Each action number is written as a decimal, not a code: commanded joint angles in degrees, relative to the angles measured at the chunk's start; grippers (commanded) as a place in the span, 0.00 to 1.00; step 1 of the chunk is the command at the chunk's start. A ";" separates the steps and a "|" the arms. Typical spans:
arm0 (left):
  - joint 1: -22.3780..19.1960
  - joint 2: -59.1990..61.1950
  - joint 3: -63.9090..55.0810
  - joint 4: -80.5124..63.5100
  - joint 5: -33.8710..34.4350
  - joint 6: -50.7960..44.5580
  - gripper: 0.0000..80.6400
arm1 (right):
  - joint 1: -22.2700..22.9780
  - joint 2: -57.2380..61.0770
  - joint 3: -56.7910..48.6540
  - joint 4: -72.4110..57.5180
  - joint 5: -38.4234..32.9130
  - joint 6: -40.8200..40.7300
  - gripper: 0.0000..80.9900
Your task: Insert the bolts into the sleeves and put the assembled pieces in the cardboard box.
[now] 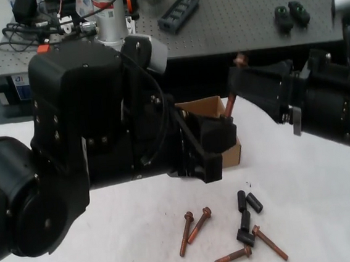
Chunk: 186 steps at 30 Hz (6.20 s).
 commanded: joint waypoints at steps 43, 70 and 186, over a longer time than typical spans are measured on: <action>6.19 18.31 -7.31 -12.87 -20.25 10.31 0.01 | -25.82 -3.14 -0.36 5.52 -20.74 38.14 0.05; 8.11 65.72 -72.76 39.42 -11.62 -14.30 0.01 | -24.10 3.81 -0.36 38.06 -1.31 -7.63 0.05; 10.35 11.00 -12.32 12.29 -2.41 -5.63 0.01 | 1.55 7.11 -4.83 38.74 -2.76 -19.83 0.05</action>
